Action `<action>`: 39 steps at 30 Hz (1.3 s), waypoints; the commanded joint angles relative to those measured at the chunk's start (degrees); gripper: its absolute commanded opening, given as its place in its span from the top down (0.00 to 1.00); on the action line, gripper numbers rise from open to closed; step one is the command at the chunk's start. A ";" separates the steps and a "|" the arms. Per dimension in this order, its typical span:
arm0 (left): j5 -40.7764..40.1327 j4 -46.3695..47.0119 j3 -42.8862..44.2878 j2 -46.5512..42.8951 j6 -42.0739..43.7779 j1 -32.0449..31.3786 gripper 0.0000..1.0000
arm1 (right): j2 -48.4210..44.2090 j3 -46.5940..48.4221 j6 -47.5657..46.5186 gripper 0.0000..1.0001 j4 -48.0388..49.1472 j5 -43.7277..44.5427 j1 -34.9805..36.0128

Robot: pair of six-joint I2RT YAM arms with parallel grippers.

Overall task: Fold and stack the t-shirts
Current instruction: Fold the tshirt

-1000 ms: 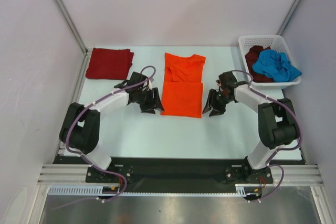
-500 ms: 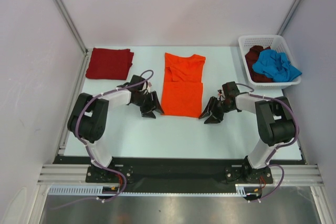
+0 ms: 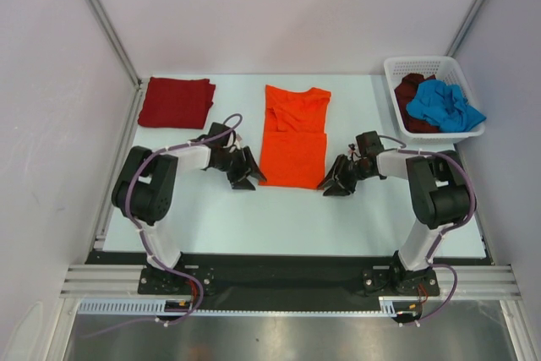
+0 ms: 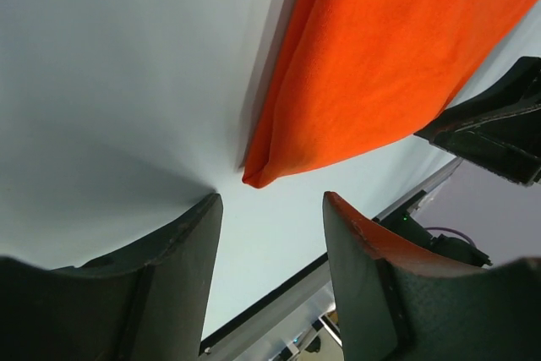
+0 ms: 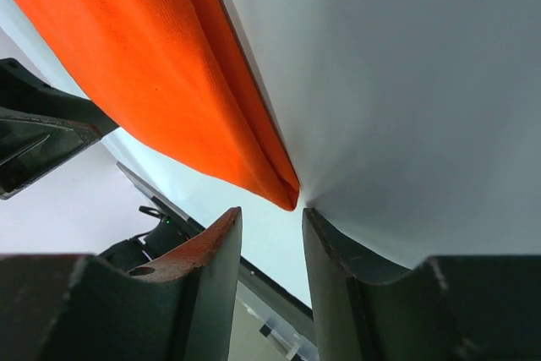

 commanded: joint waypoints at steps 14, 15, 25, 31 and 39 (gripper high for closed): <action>-4.31 -4.07 5.52 6.87 5.41 1.32 0.44 | 5.82 6.33 -9.75 0.59 -7.68 13.39 -1.24; -3.26 -3.63 5.26 7.39 5.41 1.32 0.44 | 5.82 6.33 -9.75 0.59 -7.78 13.21 -1.24; -1.40 -1.34 1.91 6.17 4.36 1.23 0.51 | 5.55 1.94 -7.99 0.59 -4.44 10.40 -0.45; -2.28 -2.04 0.69 5.29 5.06 1.32 0.54 | 6.26 1.85 -7.29 0.59 -3.91 10.31 0.60; -2.45 -0.37 0.51 6.69 4.62 1.32 0.64 | 7.05 2.20 -6.41 0.66 -2.86 11.10 0.69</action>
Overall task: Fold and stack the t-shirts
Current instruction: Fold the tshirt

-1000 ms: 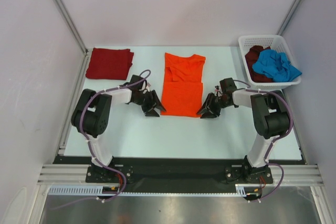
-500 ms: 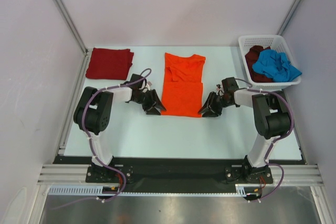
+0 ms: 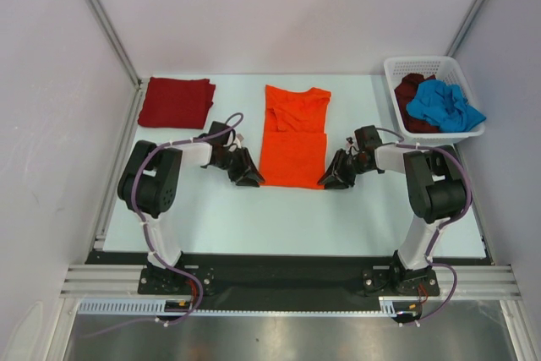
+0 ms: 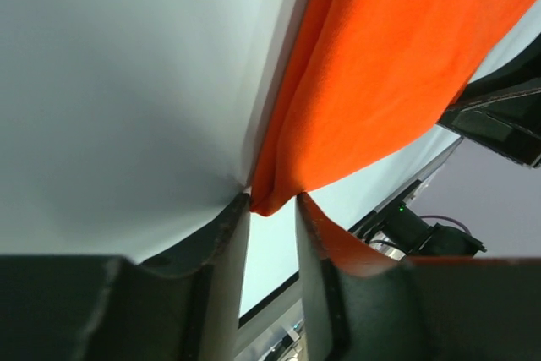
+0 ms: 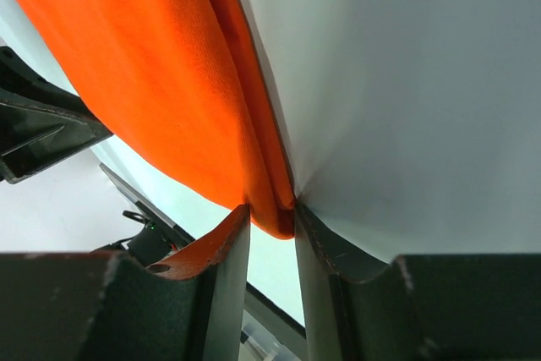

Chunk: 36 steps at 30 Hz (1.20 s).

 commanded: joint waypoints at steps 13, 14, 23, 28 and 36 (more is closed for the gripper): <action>-8.54 -0.88 -1.76 2.99 5.05 0.14 0.99 | 4.63 -0.79 -3.70 0.90 -3.69 11.20 0.82; -8.46 -0.35 -2.37 2.64 4.96 0.14 1.00 | 4.63 -0.52 -4.06 0.94 -4.05 11.46 0.91; -11.00 -0.69 -7.64 -6.67 7.51 -0.65 1.00 | 0.51 0.45 -7.75 1.00 -10.72 15.06 5.30; -12.85 -3.16 -12.74 -14.41 8.65 -3.11 1.00 | -4.59 -3.76 -5.82 1.00 -10.29 14.98 8.82; -15.75 -7.55 -23.90 -36.17 1.90 -5.57 1.00 | -19.07 -13.78 0.15 1.00 -10.29 15.50 15.14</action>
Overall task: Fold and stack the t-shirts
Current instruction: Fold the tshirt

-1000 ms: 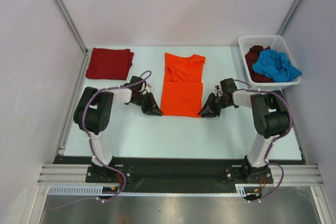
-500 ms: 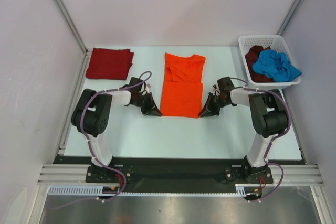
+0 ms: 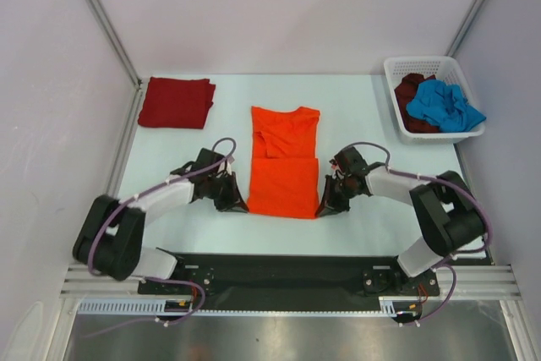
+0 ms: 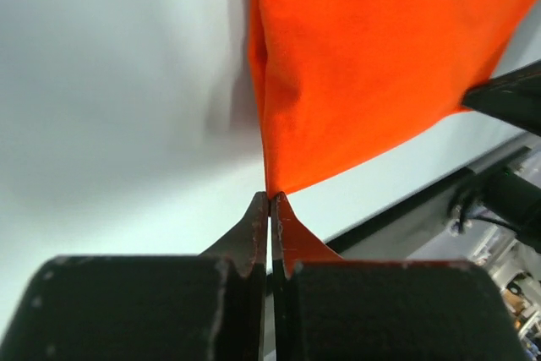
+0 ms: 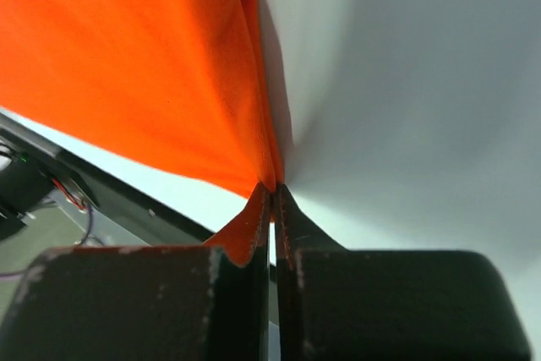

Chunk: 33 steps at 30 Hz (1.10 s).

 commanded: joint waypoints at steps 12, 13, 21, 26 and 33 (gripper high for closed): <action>-7.31 -17.01 -11.08 -37.20 -14.04 -8.28 1.00 | -31.80 -13.56 11.13 1.00 -16.70 4.62 7.49; -7.22 -17.54 -11.26 -39.05 -14.39 -8.63 1.00 | -32.50 -13.47 11.48 1.00 -17.49 4.71 8.10; -10.03 -24.14 -4.85 -40.82 -14.66 -11.79 1.00 | -34.36 -5.94 11.41 1.00 -24.53 6.38 9.95; -13.19 -26.25 5.23 -34.95 -10.71 -11.80 1.00 | -28.65 4.18 7.89 1.00 -28.91 8.57 9.43; -14.08 -26.86 20.63 -17.55 -1.92 -8.30 1.00 | -15.29 19.91 -1.51 1.00 -29.98 5.85 -0.32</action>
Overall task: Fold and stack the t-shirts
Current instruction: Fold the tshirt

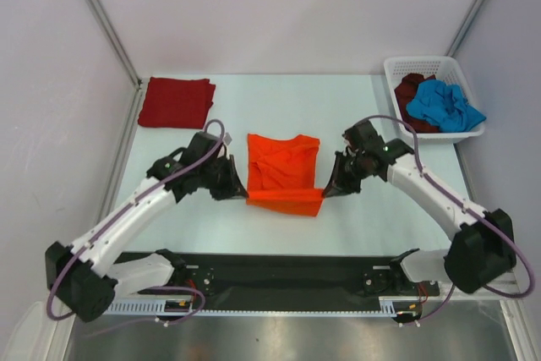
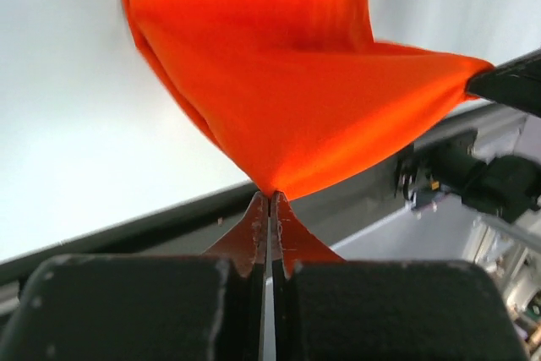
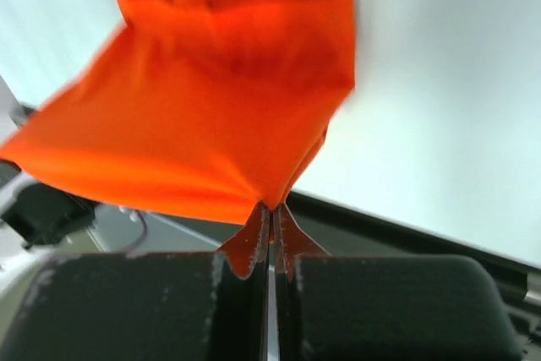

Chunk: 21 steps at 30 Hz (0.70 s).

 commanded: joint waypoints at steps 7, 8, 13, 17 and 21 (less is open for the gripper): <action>1.37 -2.39 24.53 24.70 12.19 11.81 1.00 | 19.67 26.15 -12.72 1.00 -6.32 -1.96 -10.51; 1.64 -2.30 26.66 26.57 13.67 12.07 1.00 | 23.17 28.26 -13.42 1.00 -7.46 -1.70 -10.69; 1.91 -5.11 37.65 36.16 15.62 12.25 1.00 | 32.07 40.47 -14.66 1.00 -8.70 -4.95 -11.48; 1.99 -3.62 39.25 39.06 15.19 13.56 1.00 | 38.13 46.73 -14.92 1.00 -9.84 -5.48 -12.27; 3.13 -2.48 40.30 42.66 15.09 14.88 1.00 | 43.75 50.69 -15.01 1.00 -9.58 -6.96 -12.71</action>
